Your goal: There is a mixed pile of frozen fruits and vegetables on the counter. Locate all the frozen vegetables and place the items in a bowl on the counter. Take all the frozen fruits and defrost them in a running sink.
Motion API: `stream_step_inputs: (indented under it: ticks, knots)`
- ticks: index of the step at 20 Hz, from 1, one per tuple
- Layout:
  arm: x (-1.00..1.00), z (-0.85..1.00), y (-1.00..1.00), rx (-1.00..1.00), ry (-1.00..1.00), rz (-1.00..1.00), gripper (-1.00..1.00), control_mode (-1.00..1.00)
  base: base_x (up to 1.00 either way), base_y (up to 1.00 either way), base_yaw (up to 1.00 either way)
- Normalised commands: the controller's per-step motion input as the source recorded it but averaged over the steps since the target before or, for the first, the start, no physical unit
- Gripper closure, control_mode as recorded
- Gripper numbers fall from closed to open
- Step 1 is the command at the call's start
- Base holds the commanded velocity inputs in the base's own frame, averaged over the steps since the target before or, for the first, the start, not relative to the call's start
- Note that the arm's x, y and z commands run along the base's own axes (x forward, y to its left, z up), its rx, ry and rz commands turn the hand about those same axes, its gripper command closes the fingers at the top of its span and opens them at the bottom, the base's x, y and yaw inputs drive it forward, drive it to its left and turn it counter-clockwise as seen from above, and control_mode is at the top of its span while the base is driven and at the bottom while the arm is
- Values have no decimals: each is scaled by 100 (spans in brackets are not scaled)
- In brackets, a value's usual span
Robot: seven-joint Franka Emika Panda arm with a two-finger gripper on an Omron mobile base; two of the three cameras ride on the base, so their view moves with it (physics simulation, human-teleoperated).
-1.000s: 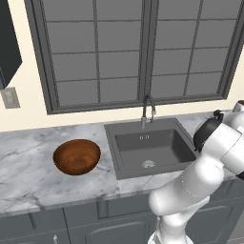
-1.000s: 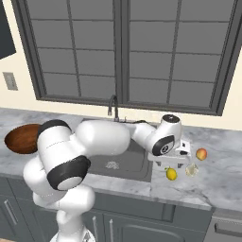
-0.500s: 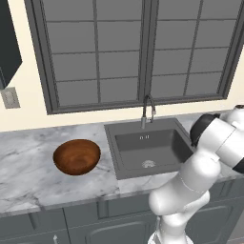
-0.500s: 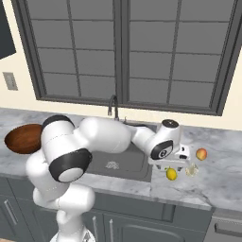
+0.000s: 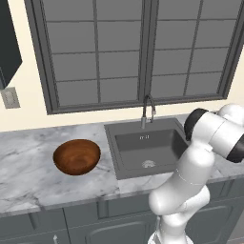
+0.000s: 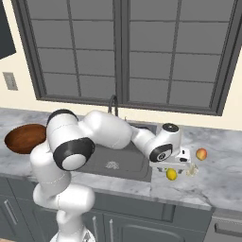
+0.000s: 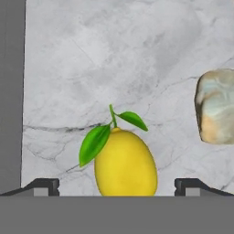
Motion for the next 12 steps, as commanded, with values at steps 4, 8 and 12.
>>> stream_step_inputs:
  ticks: [4,8,12]
  knots:
    - [1,-15,-7,0,0,0,-100,-100,0,0,0]
    - [1,-18,-3,0,0,0,-100,-100,0,0,0]
    - [1,-20,-3,0,0,0,-100,-100,0,0,0]
